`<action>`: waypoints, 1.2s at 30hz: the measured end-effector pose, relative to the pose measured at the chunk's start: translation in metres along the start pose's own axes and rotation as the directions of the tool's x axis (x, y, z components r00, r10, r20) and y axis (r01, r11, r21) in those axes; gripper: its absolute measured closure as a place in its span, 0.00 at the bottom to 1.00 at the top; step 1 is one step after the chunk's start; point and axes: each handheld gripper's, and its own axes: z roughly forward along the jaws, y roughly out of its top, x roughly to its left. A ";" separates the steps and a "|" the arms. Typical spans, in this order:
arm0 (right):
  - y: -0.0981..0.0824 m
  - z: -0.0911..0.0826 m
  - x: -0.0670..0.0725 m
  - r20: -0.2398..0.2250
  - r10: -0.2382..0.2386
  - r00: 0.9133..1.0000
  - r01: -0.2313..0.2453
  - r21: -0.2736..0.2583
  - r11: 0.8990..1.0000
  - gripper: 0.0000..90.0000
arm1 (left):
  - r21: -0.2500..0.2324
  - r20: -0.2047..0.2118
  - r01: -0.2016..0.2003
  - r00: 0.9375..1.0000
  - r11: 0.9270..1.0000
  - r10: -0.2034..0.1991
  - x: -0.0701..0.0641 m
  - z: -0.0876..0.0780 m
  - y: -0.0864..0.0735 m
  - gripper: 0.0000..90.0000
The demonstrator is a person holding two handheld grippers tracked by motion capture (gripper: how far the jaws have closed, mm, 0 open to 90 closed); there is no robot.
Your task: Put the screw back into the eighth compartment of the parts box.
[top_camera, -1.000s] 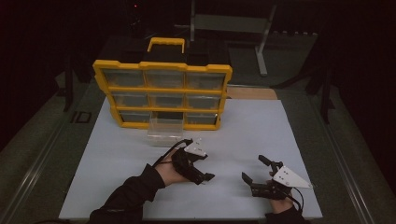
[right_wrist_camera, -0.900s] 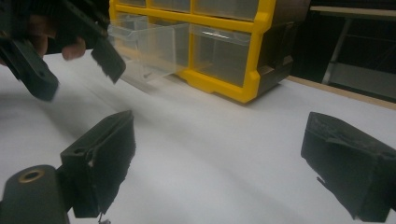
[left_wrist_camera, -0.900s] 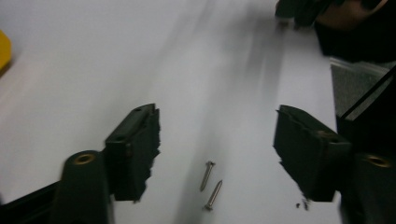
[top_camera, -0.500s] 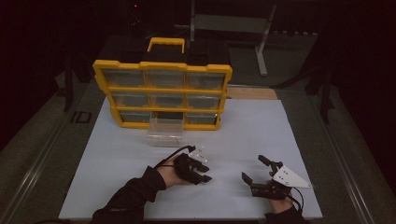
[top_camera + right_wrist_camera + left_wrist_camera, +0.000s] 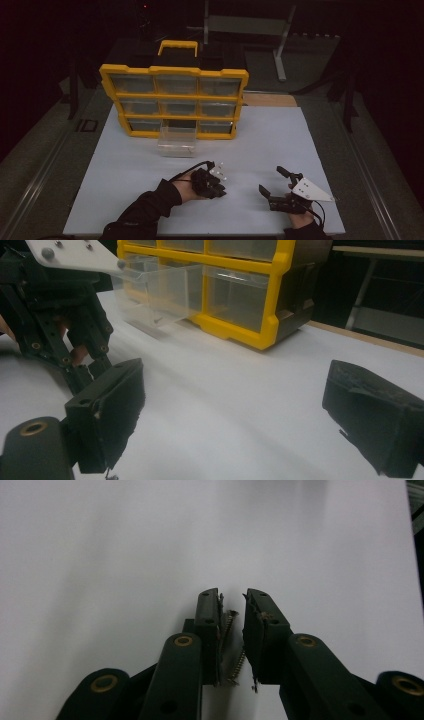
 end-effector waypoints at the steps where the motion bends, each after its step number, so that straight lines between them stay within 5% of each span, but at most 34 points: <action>1: 0.000 0.000 0.000 0.000 0.000 1.000 0.000 -0.001 1.000 0.11 | 0.003 0.001 -0.001 1.000 1.000 0.001 0.000 0.001 0.000 0.86; 16: 0.000 0.000 0.000 0.000 0.000 1.000 0.000 0.001 1.000 0.11 | -0.005 -0.016 0.015 1.000 1.000 -0.015 0.003 -0.003 0.003 0.97; 28: 0.000 0.000 0.000 0.000 0.006 1.000 -0.006 0.001 1.000 0.11 | -0.119 -0.087 0.053 0.994 0.991 -0.064 0.009 -0.050 0.016 0.97; 36: 0.000 0.000 0.000 0.001 0.005 1.000 -0.005 0.002 1.000 0.11 | -0.177 -0.169 0.082 0.979 0.981 -0.112 0.019 -0.087 0.021 0.97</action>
